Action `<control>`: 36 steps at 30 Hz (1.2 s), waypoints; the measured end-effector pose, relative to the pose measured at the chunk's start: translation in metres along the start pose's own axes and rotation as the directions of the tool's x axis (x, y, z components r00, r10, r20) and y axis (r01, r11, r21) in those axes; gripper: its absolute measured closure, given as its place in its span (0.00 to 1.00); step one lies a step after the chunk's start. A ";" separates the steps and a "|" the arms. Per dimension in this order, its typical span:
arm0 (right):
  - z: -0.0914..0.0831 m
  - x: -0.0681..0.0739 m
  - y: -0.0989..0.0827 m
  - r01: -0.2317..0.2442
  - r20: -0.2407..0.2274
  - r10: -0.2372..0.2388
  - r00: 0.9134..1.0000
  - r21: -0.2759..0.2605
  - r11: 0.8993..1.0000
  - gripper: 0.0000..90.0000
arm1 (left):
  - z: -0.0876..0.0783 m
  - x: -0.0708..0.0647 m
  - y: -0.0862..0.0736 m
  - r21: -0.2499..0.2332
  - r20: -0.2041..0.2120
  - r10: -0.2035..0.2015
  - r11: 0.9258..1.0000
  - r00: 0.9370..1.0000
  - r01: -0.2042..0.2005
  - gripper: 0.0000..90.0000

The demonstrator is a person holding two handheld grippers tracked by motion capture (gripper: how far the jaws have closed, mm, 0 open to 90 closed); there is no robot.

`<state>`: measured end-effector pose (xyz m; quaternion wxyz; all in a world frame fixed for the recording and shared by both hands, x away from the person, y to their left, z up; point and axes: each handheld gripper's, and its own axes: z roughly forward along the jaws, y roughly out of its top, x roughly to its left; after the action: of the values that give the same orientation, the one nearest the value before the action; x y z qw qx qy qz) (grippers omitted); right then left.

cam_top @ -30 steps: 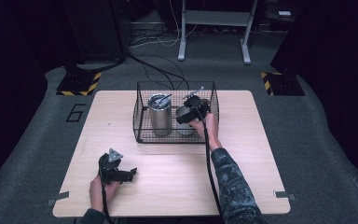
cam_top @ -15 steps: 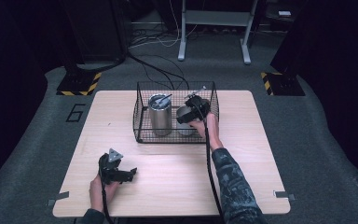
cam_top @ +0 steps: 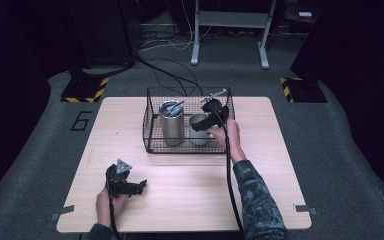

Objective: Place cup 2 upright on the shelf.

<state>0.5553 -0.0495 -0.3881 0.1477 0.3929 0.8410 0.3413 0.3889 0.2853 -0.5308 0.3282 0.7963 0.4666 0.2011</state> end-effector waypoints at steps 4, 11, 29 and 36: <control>-0.018 0.008 -0.002 0.029 0.002 -0.029 1.000 -0.014 0.999 0.00 | 0.001 -0.001 0.000 -0.008 -0.001 -0.010 1.000 1.000 0.010 0.00; -0.045 0.020 -0.016 0.088 0.001 -0.088 0.996 -0.050 0.995 0.00 | 0.000 0.000 0.000 -0.001 0.000 0.000 1.000 1.000 0.000 0.00; -0.109 0.026 -0.097 0.109 0.060 -0.103 0.993 -0.103 0.989 0.00 | 0.000 0.000 0.000 -0.001 -0.001 0.003 1.000 1.000 -0.003 0.00; -0.115 0.013 -0.139 0.050 0.102 -0.039 0.994 -0.102 0.994 0.00 | 0.000 0.000 0.000 -0.005 -0.001 -0.001 1.000 1.000 0.001 0.00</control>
<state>0.4099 -0.1565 -0.4002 0.2175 0.3823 0.8222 0.3613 0.3890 0.2851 -0.5312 0.3301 0.7950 0.4668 0.2027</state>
